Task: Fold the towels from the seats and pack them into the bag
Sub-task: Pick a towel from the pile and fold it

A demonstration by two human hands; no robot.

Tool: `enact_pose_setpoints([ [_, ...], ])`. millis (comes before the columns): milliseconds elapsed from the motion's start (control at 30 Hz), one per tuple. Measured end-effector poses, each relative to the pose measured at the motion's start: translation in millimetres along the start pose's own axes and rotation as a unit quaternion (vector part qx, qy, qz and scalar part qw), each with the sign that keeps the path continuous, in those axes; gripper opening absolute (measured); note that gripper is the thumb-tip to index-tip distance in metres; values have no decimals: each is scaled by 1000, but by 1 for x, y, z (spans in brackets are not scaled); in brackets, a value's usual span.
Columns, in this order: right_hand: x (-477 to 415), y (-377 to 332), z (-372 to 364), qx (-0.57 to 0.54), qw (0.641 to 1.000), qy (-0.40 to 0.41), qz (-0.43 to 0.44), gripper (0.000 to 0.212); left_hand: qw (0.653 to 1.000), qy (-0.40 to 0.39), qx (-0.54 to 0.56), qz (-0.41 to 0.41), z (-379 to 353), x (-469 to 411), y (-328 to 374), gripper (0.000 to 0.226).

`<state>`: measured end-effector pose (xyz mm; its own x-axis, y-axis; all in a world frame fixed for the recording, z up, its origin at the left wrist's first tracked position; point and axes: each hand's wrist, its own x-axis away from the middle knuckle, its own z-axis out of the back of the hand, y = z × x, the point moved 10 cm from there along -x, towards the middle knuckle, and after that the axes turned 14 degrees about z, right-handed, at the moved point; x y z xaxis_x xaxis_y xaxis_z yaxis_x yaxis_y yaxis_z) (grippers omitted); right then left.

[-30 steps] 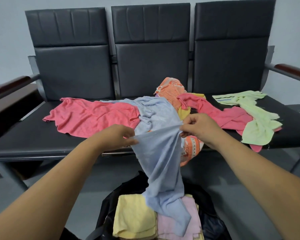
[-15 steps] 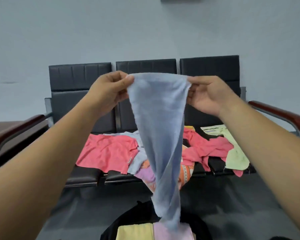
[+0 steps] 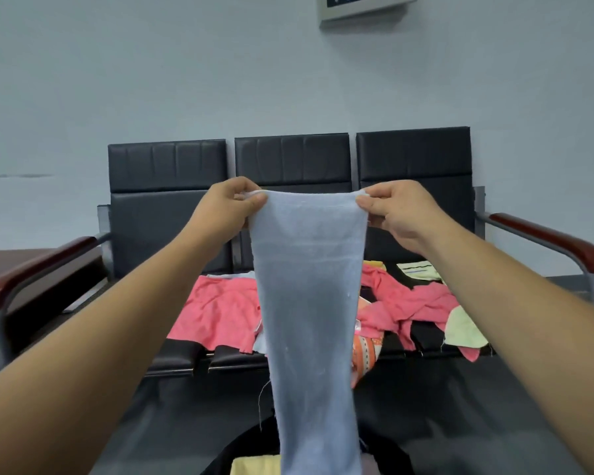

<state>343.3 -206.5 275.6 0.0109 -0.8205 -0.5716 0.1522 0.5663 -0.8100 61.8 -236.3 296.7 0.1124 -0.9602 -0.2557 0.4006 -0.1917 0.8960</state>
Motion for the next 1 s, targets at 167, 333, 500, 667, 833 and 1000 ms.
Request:
enact_pose_setpoints([
  [167, 20, -5, -38, -144, 983, -114, -4, 16, 996, -61, 60, 25, -25, 3, -8, 14],
  [333, 49, 12, -84, -148, 949, -266, -87, 19, 992, -121, 27, 3, -55, 4, -5, 17],
  [500, 41, 30, -86, -212, 952, -200, -90, 23, 969, -197, 143, 51, -76, 2, -43, 30],
  [667, 23, 84, -64, -303, 939, -33, -161, 25, 903, -387, -24, 185, -144, 48, -156, 48],
  [833, 49, 168, -51, -215, 938, 47, -269, 10, 891, -335, 165, 257, -163, 51, -201, 40],
  [1000, 107, 241, -76, -201, 900, 4, -386, 8, 842, -279, 346, 306, -171, 31, -201, 36],
])
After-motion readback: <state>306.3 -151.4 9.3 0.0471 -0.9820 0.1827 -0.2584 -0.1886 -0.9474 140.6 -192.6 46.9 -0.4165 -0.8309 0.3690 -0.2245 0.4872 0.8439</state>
